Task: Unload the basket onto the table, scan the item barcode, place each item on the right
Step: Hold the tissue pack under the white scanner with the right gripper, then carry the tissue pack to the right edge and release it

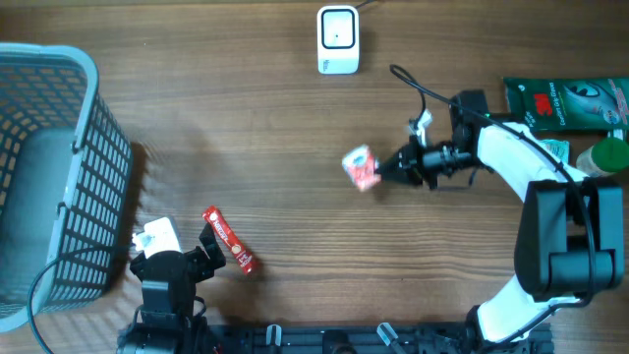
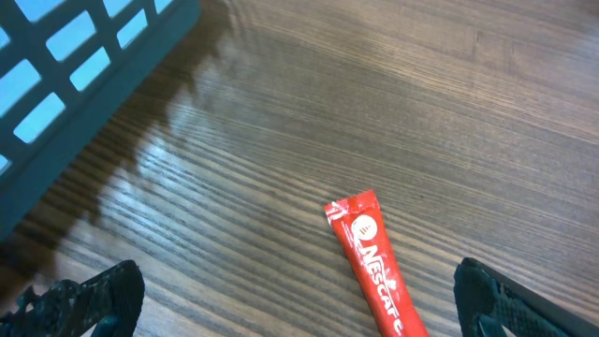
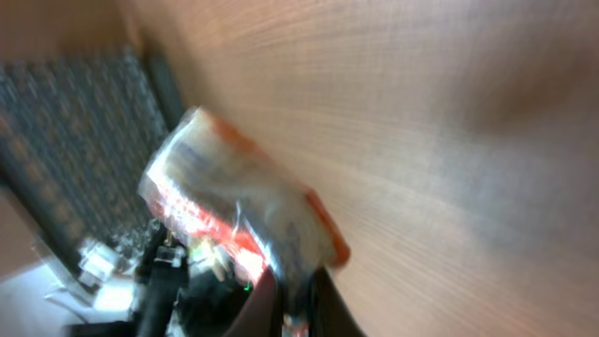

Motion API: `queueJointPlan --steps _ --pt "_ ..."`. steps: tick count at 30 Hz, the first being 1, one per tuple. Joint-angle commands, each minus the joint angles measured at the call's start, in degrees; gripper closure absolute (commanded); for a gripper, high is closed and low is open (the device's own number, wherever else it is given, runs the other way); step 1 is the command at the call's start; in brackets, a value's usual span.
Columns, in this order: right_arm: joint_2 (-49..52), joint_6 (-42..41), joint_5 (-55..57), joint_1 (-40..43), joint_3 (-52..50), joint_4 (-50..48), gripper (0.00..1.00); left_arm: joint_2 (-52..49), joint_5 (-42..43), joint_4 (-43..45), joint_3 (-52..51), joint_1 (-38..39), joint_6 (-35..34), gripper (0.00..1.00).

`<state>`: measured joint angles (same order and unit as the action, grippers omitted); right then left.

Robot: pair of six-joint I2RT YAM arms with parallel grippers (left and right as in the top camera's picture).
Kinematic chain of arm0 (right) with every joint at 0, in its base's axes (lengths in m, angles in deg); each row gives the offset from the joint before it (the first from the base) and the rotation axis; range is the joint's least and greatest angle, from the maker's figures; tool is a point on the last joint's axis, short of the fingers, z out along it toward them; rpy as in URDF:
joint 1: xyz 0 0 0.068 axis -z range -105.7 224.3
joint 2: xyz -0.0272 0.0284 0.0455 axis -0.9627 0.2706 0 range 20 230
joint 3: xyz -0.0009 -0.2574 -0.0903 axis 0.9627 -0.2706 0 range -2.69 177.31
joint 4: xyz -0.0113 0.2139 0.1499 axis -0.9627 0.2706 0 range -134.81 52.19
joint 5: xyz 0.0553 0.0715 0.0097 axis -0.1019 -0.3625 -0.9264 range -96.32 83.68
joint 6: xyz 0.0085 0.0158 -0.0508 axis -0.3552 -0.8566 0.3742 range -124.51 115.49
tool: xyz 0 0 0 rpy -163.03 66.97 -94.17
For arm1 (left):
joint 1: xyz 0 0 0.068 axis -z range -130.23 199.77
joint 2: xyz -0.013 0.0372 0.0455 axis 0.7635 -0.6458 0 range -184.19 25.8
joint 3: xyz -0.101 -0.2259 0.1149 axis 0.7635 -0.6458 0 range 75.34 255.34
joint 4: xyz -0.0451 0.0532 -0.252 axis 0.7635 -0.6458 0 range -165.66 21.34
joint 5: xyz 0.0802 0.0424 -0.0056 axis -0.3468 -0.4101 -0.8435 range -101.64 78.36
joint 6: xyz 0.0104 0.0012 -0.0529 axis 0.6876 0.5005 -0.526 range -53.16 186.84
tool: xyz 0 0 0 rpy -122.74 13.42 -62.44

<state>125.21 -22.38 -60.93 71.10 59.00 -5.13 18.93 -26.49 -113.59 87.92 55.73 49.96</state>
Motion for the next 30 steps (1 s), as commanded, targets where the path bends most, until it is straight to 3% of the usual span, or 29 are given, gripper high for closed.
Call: queueJointPlan --steps 1,3,6,7,12,16,20,25,28,30 --pt "-0.55 -6.69 10.05 -1.92 0.55 -17.05 0.95 0.37 0.48 0.07 -0.02 0.31 -0.11 0.00" --pt "-0.55 -13.16 16.17 -3.50 1.22 -29.07 0.95 0.37 0.48 0.07 -0.02 0.31 -0.11 0.00" --pt "-0.52 -15.04 38.45 -7.50 4.33 -33.07 0.95 0.37 0.48 0.07 -0.02 0.31 -0.11 0.00" --pt "-0.52 -13.42 46.88 -10.05 6.45 -33.62 0.95 0.37 0.48 0.07 -0.02 0.31 -0.11 0.00" --pt "1.99 -5.46 66.97 -17.94 16.17 -36.41 0.95 0.37 0.48 0.07 -0.02 0.31 -0.11 0.00" --pt "14.69 -1.68 74.38 -18.45 29.27 -38.34 0.95 0.37 0.48 0.07 -0.02 0.31 -0.11 0.00" --pt "24.79 -2.54 76.65 -20.48 40.06 -34.71 0.95 0.37 0.48 0.07 -0.02 0.31 -0.11 0.00" --pt "20.46 -8.48 75.45 -20.33 43.01 -28.13 0.96 0.37 0.48 0.07 -0.02 0.31 -0.11 0.00" --pt "13.49 -11.65 78.88 -18.69 43.10 -16.09 0.96 0.37 0.48 0.07 -0.02 0.31 -0.11 0.00" --pt "7.91 -16.76 90.60 -14.40 43.08 -0.09 0.95 0.37 0.48 0.07 -0.02 0.31 -0.11 0.00"
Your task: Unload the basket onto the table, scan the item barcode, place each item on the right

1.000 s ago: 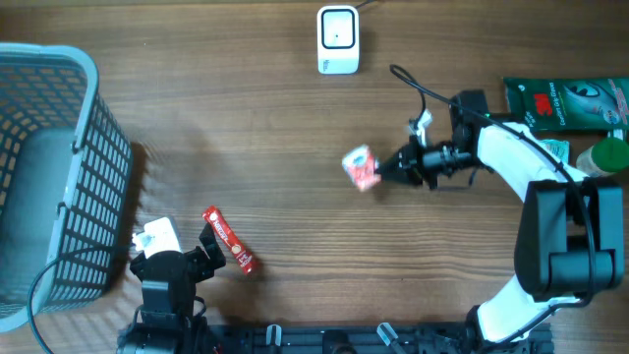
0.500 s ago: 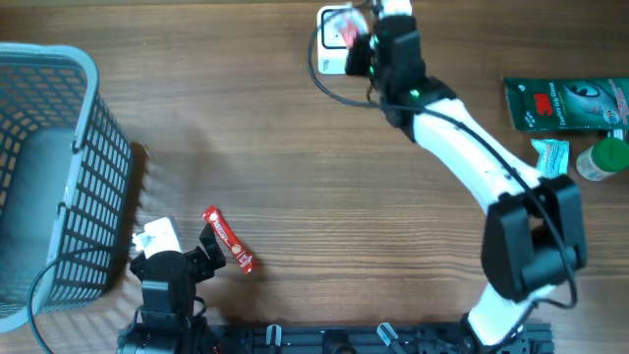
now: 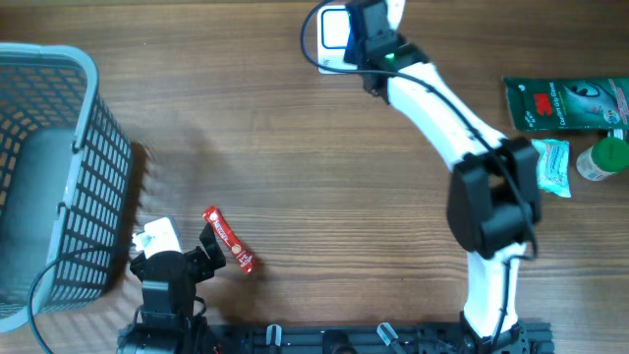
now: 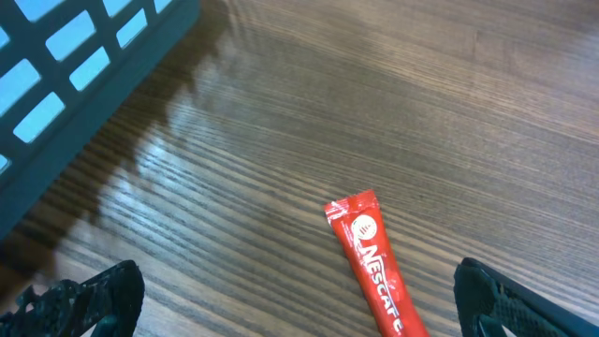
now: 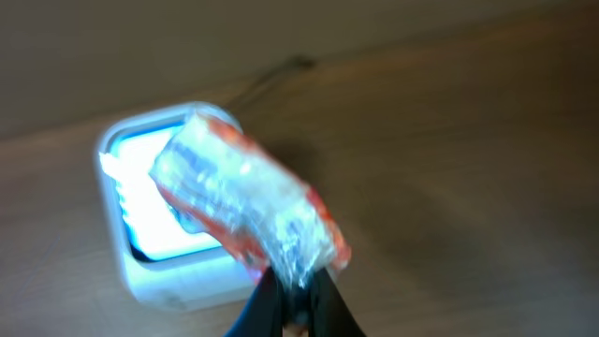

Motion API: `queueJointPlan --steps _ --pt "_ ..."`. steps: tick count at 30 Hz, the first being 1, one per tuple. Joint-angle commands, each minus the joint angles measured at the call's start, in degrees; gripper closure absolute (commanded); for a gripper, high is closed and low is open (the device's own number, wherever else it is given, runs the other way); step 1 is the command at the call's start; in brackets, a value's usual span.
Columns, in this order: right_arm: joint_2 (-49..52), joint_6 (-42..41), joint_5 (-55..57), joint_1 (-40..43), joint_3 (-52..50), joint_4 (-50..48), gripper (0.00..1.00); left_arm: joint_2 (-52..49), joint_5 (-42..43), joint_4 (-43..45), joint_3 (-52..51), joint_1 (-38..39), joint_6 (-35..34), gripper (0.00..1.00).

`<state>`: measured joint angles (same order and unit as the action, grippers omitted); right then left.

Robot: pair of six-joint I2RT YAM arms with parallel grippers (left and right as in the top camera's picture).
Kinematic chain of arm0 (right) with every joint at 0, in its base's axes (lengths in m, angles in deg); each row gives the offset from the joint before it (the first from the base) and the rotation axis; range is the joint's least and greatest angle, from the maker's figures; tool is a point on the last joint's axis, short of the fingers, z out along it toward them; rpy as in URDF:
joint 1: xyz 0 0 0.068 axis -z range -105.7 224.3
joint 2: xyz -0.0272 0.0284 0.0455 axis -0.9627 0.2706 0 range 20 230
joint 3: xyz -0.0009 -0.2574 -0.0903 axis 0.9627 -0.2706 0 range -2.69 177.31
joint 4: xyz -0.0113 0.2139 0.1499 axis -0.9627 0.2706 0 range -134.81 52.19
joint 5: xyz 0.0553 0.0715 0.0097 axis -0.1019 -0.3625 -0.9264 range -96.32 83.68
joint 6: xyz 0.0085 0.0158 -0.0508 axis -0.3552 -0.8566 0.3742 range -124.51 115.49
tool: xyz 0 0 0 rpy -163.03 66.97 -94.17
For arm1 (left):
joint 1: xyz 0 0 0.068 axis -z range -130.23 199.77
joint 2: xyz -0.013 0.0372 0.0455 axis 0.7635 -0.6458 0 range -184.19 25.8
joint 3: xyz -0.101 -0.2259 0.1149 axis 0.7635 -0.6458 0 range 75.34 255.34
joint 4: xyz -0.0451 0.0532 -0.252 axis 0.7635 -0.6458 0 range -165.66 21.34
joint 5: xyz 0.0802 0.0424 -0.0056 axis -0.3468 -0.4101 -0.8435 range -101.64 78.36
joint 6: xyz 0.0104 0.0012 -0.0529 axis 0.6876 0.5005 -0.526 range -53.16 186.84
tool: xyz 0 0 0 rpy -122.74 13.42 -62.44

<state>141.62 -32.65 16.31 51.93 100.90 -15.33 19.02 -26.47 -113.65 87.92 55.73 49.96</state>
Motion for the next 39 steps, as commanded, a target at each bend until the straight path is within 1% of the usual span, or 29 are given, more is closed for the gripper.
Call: queueJointPlan --steps 1,2,4,5,6,7,10,11,12,13,14,15,16,18,19,20,21,22,23,24,26,27,28,29,30,31,35,38,39 --pt "-9.05 -8.63 18.49 6.93 1.18 15.17 0.96 0.28 0.46 0.13 -0.02 0.31 -0.11 0.00" --pt "-8.83 -9.99 24.41 11.28 0.74 21.68 0.95 0.28 0.46 0.13 -0.02 0.31 -0.11 0.00" --pt "-8.46 -10.10 24.26 17.75 -2.05 24.11 0.96 0.28 0.46 0.13 -0.02 0.31 -0.11 0.00" --pt "-8.46 -12.35 21.94 23.12 -4.74 23.82 0.95 0.28 0.46 0.13 -0.02 0.31 -0.11 0.00" --pt "-8.46 -12.68 19.78 25.51 -6.08 23.21 0.95 0.28 0.46 0.13 -0.02 0.31 -0.11 0.00" --pt "-8.33 -12.55 15.06 30.42 -8.87 21.38 0.96 0.28 0.46 0.11 -0.02 0.31 -0.11 0.00" --pt "-7.61 -12.57 5.51 38.53 -14.71 15.67 0.96 0.28 0.46 0.13 -0.02 0.31 -0.11 0.00" --pt "-7.63 -12.52 1.99 40.35 -14.84 15.06 0.95 0.28 0.46 0.13 -0.02 0.31 -0.11 0.00" --pt "-8.44 -12.11 -2.56 41.88 -13.40 15.26 0.87 0.28 0.46 0.13 -0.02 0.31 -0.11 0.00" --pt "-9.86 -10.51 -8.02 42.73 -10.51 16.52 0.58 0.28 0.46 0.13 -0.02 0.31 -0.11 0.00" --pt "-11.85 -8.26 -16.35 42.93 -6.62 18.53 0.02 0.28 0.46 0.13 -0.02 0.31 -0.11 0.00" --pt "-14.60 -7.39 -28.68 42.51 -3.61 21.33 0.00 0.28 0.46 0.13 -0.02 0.31 -0.11 0.00" --pt "-16.46 -7.37 -37.24 41.94 -2.89 22.58 0.00 0.28 0.46 0.13 -0.02 0.31 -0.11 0.00" --pt "-19.78 -8.72 -46.84 39.30 -2.89 26.95 0.00 0.28 0.46 0.13 -0.02 0.31 -0.11 0.00" --pt "-20.39 -9.60 -47.12 35.95 -2.89 33.11 0.00 0.28 0.46 0.13 -0.02 0.31 -0.11 0.00" --pt "-20.28 -9.51 -47.12 33.27 -3.13 36.70 0.00 0.28 0.46 0.13 -0.02 0.31 -0.11 0.00" --pt "-20.11 -9.25 -47.10 28.59 -4.76 39.39 0.00 0.28 0.46 0.13 -0.02 0.31 -0.11 0.00" --pt "-20.04 -9.22 -47.06 24.72 -6.67 39.52 0.00 0.28 0.46 0.13 -0.02 0.31 -0.11 0.00" --pt "-19.82 -8.17 -46.86 18.80 -9.62 37.70 0.01 0.28 0.46 0.13 -0.02 0.31 -0.11 0.00" --pt "-19.78 -7.28 -46.66 12.11 -14.05 33.81 0.01 0.28 0.46 0.13 -0.02 0.31 -0.11 0.00" --pt "-19.76 -8.07 -46.69 4.35 -19.96 29.62 0.00 0.28 0.46 0.13 -0.02 0.31 -0.11 0.00" --pt "-19.76 -8.04 -46.62 -0.35 -24.02 26.32 0.05 0.28 0.46 0.13 -0.02 0.31 -0.11 0.00" --pt "-19.74 -8.00 -46.64 -2.80 -26.32 24.81 0.12 0.28 0.46 0.13 -0.02 0.31 -0.11 0.00" --pt "-19.74 -7.89 -46.10 -4.55 -27.89 24.35 0.48 0.28 0.46 0.13 -0.02 0.31 -0.11 0.00" --pt "-19.74 -7.87 -45.75 -5.53 -28.61 24.57 0.90 0.28 0.46 0.13 -0.02 0.31 -0.11 0.00" --pt "-19.74 -7.85 -45.72 -6.69 -29.38 25.42 0.96 0.28 0.46 0.13 -0.02 0.31 -0.11 0.00" --pt "-19.87 -7.85 -39.52 -7.23 -29.38 29.33 0.96 0.28 0.46 0.13 -0.02 0.31 -0.11 0.00" --pt "-19.89 -7.67 -38.03 -7.26 -29.38 30.67 0.96 0.28 0.46 0.13 -0.02 0.31 -0.09 0.00" --pt "-19.89 -6.95 -38.03 -7.23 -29.38 31.36 0.96 0.28 -1.62 -1.22 -0.02 0.31 1.33 0.00"
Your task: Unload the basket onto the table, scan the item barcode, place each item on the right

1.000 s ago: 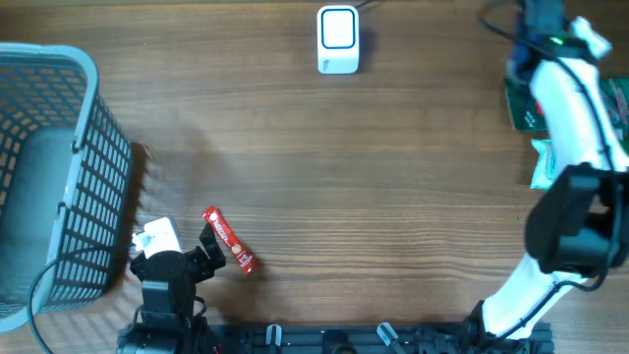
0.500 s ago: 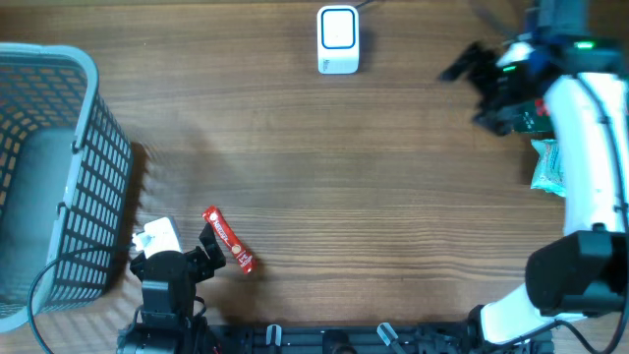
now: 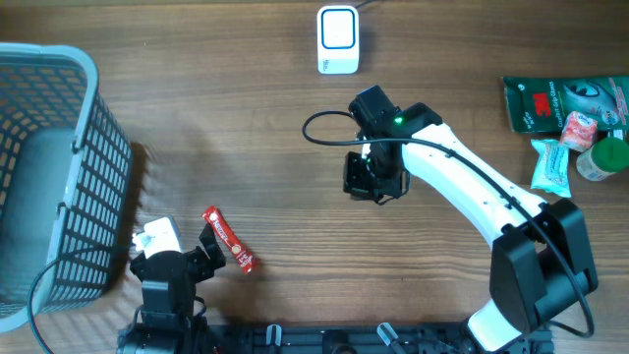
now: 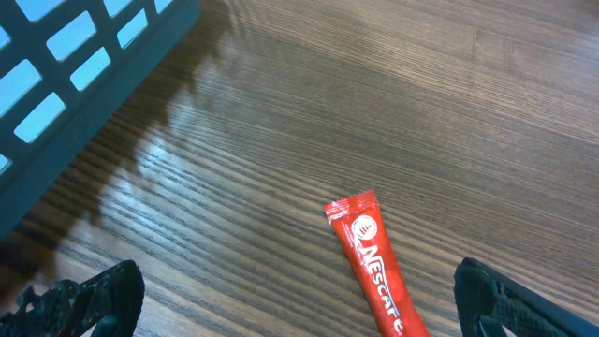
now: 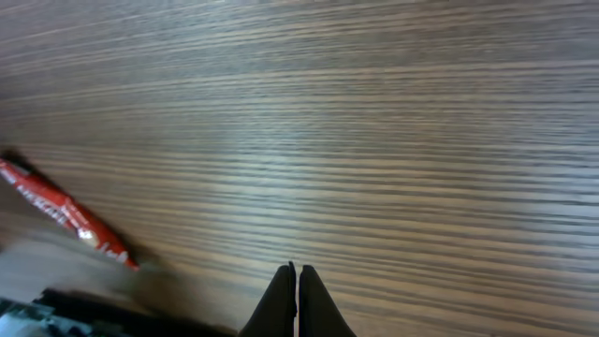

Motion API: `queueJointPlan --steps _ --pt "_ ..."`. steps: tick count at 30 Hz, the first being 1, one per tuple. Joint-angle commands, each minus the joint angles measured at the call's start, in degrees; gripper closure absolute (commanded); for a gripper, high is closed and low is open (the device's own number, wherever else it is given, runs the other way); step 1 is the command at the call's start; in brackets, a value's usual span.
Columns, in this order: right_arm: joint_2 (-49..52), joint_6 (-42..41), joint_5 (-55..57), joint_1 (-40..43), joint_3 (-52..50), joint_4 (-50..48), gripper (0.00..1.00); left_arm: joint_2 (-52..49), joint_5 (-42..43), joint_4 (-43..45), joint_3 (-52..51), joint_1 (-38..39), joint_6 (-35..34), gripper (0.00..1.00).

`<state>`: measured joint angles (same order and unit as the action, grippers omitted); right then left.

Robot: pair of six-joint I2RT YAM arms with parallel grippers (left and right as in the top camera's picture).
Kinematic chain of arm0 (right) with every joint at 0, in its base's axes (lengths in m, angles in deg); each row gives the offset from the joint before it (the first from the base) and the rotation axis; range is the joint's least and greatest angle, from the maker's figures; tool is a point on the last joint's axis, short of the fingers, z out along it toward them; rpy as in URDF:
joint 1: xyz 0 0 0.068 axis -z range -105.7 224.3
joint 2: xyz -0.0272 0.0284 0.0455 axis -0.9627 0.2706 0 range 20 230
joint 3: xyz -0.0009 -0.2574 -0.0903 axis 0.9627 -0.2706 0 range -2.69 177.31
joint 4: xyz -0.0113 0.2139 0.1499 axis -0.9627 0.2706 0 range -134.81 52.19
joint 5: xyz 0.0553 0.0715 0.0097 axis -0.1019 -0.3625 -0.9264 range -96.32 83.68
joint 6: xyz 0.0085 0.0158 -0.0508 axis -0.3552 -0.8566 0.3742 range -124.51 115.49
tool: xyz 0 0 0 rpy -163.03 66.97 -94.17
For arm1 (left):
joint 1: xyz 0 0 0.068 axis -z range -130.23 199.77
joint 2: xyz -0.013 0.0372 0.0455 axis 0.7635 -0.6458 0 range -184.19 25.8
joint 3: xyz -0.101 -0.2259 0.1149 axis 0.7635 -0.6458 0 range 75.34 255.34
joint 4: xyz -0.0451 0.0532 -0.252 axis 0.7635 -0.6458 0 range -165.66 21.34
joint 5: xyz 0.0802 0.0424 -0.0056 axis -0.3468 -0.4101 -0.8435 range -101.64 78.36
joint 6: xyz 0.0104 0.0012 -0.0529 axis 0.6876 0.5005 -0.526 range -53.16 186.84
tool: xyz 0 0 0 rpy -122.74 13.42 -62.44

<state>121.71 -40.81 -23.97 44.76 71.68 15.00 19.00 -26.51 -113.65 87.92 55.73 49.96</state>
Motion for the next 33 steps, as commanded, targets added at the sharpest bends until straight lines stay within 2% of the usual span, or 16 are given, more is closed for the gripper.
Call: queueJointPlan --steps 1,5,8,9,11,13,16,17,19,22,23,25,27,29,30,33 --pt "0.02 1.86 2.40 -0.07 -0.15 1.60 0.96 0.31 -2.56 -2.73 -0.02 0.31 1.64 0.00" --pt "-1.51 3.13 2.67 -0.02 -0.13 2.27 0.96 0.31 -2.54 -2.97 -0.02 0.31 1.64 0.00" --pt "-9.97 4.76 2.91 1.11 -0.13 4.20 0.96 0.31 -7.89 -1.49 -0.02 0.31 1.66 0.00" --pt "-16.22 4.79 2.99 2.23 -0.13 4.35 0.96 0.31 -9.35 3.80 -0.02 0.31 1.60 0.00" --pt "-26.32 4.63 5.20 3.34 -0.13 4.26 0.96 0.31 -1.68 17.90 0.00 0.31 -4.20 0.00" --pt "-38.14 4.50 8.87 3.37 -0.13 5.49 0.96 0.31 12.81 26.21 0.02 0.31 -14.73 0.00" --pt "-49.99 1.62 12.46 3.37 -0.13 8.70 0.96 0.31 16.83 32.63 0.02 0.31 -18.29 0.00" --pt "-54.53 1.09 14.62 3.37 -0.15 9.99 0.96 0.31 24.72 33.03 0.07 0.31 -18.10 0.00" --pt "-57.40 -1.42 15.80 3.37 -0.15 10.91 0.95 0.31 31.65 30.08 0.07 0.31 -18.56 0.00" --pt "-57.35 -1.90 15.76 3.37 -0.26 12.00 0.95 0.15 33.40 23.98 0.09 0.31 -20.24 0.00" --pt "-56.74 -2.93 15.78 3.37 -0.44 12.50 0.95 -0.22 33.51 23.98 0.70 0.31 -21.88 0.27" --pt "-55.87 -4.92 15.78 3.37 -1.84 12.96 0.96 -2.14 31.89 21.94 3.23 0.31 -26.29 0.92" --pt "-54.97 -6.88 15.78 3.37 -3.58 13.40 0.95 -5.57 28.92 18.69 5.62 0.31 -29.24 0.96" --pt "-53.40 -8.50 15.76 3.37 -5.64 13.53 0.95 -11.96 21.92 11.80 7.48 0.31 -38.29 0.96" --pt "-51.67 -10.51 15.78 3.37 -7.28 13.55 0.96 -19.71 19.87 6.84 7.54 0.31 -45.40 0.96" --pt "-48.41 -10.60 15.78 3.37 -8.15 13.46 0.96 -32.85 19.93 4.37 7.54 0.31 -48.41 0.96"
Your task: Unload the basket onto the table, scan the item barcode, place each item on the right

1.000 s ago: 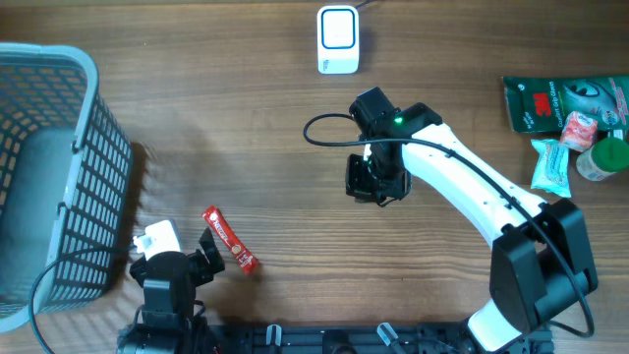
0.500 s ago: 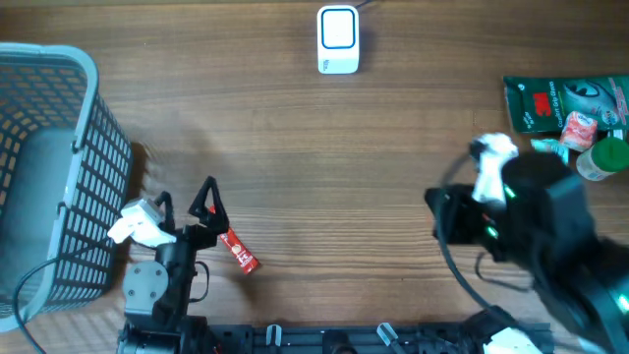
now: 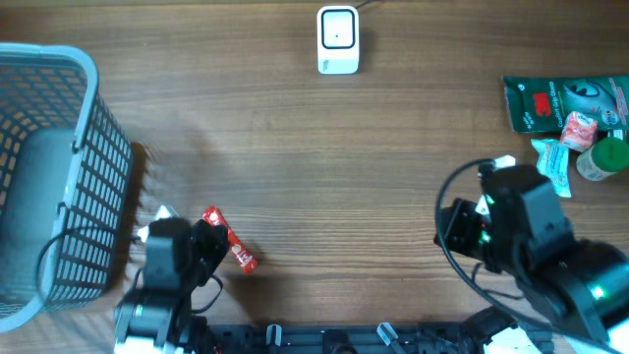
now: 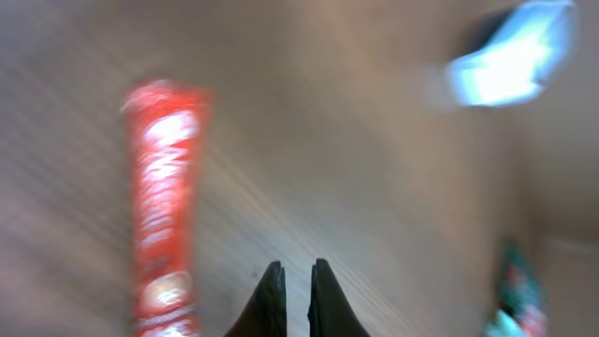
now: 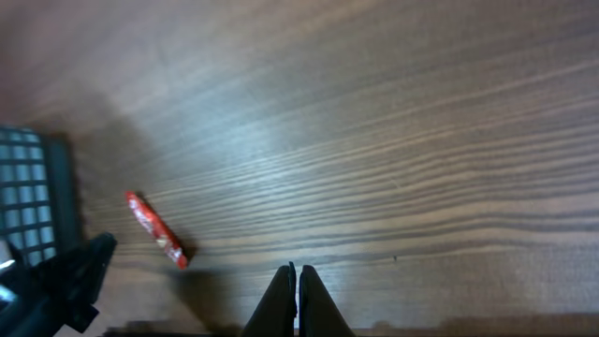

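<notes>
The red Nescafe stick (image 3: pixel 228 253) lies flat on the wood near the front left; it also shows blurred in the left wrist view (image 4: pixel 159 206) and small in the right wrist view (image 5: pixel 157 229). My left gripper (image 4: pixel 296 270) is just right of the stick, its fingers drawn together with a thin slit and nothing between them. The white scanner (image 3: pixel 337 39) stands at the far edge, blurred in the left wrist view (image 4: pixel 510 51). My right gripper (image 5: pixel 298 271) is shut and empty, low over bare wood at the front right.
A grey mesh basket (image 3: pixel 59 167) fills the left side. At the right edge lie a green pouch (image 3: pixel 560 98), a small orange-white packet (image 3: pixel 580 126), a teal packet (image 3: pixel 550 162) and a green-capped bottle (image 3: pixel 609 155). The right arm (image 3: pixel 516 236) sits folded at the front right.
The right arm has pulled back from the table's middle to the front right, still shut and empty. My left gripper, wide open behind the stick before, has turned and its fingers now stand close together beside it.
My right gripper first held the orange-white packet over mid-table, then held it over the scanner. After that the packet lay among the items at the right and the gripper was shut and empty. The red stick has stayed in place; only now has the left arm moved.
</notes>
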Motion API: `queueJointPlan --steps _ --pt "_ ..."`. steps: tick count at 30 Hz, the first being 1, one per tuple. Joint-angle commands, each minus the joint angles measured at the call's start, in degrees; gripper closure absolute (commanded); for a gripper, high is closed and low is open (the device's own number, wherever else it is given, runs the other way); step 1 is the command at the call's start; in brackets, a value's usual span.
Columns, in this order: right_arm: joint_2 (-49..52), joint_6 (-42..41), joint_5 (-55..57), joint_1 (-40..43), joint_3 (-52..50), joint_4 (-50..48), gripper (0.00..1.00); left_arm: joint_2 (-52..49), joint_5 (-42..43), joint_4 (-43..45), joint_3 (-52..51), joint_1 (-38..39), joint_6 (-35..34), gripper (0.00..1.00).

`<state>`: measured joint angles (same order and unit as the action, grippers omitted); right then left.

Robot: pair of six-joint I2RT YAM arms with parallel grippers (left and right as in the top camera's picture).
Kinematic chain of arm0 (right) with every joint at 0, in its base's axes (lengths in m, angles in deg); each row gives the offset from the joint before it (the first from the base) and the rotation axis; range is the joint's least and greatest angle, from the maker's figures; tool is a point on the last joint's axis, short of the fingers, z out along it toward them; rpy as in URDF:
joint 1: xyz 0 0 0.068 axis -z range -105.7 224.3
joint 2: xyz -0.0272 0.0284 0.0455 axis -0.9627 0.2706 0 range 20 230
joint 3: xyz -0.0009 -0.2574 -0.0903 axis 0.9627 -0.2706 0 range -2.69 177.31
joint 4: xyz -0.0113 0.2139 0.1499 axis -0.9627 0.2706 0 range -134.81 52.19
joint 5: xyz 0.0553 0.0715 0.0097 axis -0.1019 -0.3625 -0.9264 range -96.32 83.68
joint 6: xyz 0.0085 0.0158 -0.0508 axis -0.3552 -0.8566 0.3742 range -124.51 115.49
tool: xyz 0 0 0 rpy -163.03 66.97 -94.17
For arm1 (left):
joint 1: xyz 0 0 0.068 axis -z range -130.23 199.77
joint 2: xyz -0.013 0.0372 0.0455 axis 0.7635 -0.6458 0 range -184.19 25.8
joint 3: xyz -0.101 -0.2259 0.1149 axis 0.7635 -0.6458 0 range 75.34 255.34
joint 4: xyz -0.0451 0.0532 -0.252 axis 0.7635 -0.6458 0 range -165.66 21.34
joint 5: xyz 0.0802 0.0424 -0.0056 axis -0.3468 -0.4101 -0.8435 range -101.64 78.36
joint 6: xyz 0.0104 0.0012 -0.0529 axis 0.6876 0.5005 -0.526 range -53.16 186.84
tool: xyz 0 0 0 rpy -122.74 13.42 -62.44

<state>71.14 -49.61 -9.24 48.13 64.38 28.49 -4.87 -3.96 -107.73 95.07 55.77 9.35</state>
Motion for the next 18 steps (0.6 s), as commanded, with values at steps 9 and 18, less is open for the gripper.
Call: queueJointPlan --steps 9,18 --pt "19.74 -1.79 1.03 0.00 -0.87 -1.68 0.96 -34.38 -9.44 5.62 1.03 0.28 -10.19 0.96" --pt "20.22 -1.38 1.05 0.00 -0.87 -3.02 0.96 -54.01 14.86 42.36 1.03 4.61 -2.95 0.96"
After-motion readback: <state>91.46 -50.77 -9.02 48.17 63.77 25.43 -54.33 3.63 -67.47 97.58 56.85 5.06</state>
